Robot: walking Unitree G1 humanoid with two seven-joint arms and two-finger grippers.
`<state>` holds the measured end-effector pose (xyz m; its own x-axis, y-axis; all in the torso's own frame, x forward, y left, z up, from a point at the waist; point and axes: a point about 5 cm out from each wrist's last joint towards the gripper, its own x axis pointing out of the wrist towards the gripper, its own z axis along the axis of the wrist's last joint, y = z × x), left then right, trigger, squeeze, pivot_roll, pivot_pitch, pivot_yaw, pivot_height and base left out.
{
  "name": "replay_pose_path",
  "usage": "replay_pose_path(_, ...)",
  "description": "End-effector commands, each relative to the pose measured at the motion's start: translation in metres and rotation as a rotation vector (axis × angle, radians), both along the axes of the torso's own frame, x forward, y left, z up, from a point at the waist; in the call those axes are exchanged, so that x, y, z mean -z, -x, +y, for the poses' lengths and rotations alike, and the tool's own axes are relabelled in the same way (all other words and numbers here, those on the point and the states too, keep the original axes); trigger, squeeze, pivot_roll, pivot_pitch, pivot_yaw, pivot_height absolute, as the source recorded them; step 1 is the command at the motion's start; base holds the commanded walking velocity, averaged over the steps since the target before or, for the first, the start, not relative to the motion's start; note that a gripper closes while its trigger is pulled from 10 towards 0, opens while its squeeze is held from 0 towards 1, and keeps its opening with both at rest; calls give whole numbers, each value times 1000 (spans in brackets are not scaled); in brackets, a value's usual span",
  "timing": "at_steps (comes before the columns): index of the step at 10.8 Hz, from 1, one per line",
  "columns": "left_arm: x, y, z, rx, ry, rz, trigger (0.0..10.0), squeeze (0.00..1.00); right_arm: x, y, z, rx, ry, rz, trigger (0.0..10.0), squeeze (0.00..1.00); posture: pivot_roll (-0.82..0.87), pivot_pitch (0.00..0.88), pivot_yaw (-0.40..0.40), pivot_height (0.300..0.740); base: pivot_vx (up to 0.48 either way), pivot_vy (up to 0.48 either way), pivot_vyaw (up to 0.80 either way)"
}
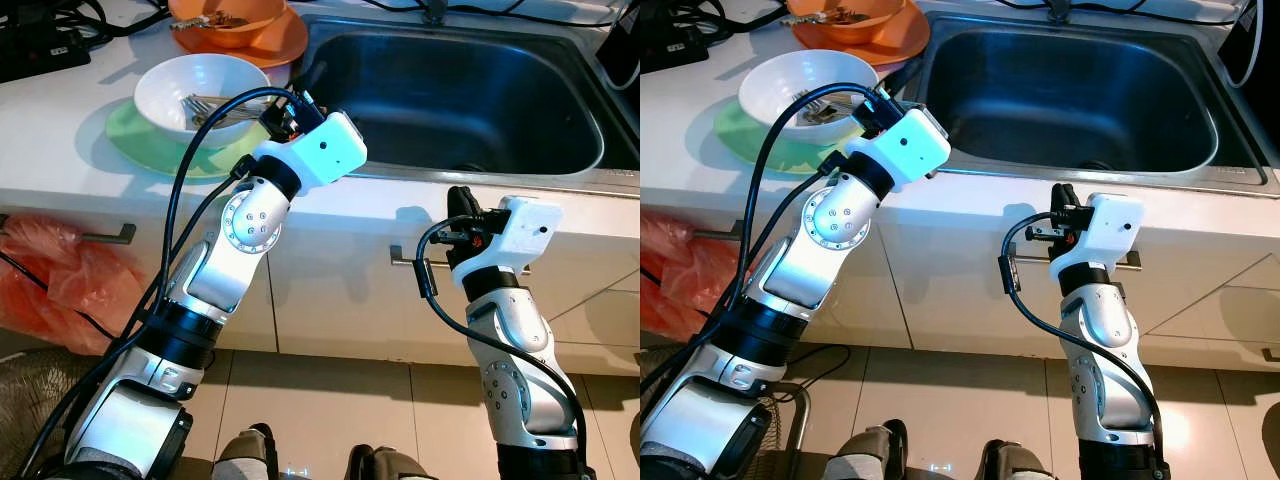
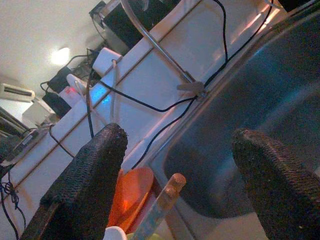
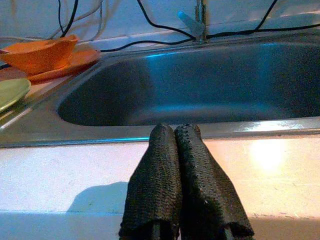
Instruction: Kitchen organization
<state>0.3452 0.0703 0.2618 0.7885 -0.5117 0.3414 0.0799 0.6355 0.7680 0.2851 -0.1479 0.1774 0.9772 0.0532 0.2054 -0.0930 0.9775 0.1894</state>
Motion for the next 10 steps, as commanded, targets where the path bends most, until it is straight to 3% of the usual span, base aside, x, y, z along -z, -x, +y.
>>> replay_pose_path(1, -3, 0, 0, -2, -4, -14, 0, 0, 0, 0, -3, 11, -8, -1, 10000, 0, 80, 190, -35, 740, 0, 0, 0)
replay_pose_path(9, -4, 8, 1, -12, -24, -14, 0, 0, 1, 0, -2, 4, -8, 3, 10000, 0, 81, 197, -39, 740, 0, 0, 0)
replay_pose_path(10, 4, 9, 7, -42, -27, 23, 10000, 0, 1, 1, -2, 4, -8, 3, 10000, 0, 80, 200, -41, 740, 0, 0, 0)
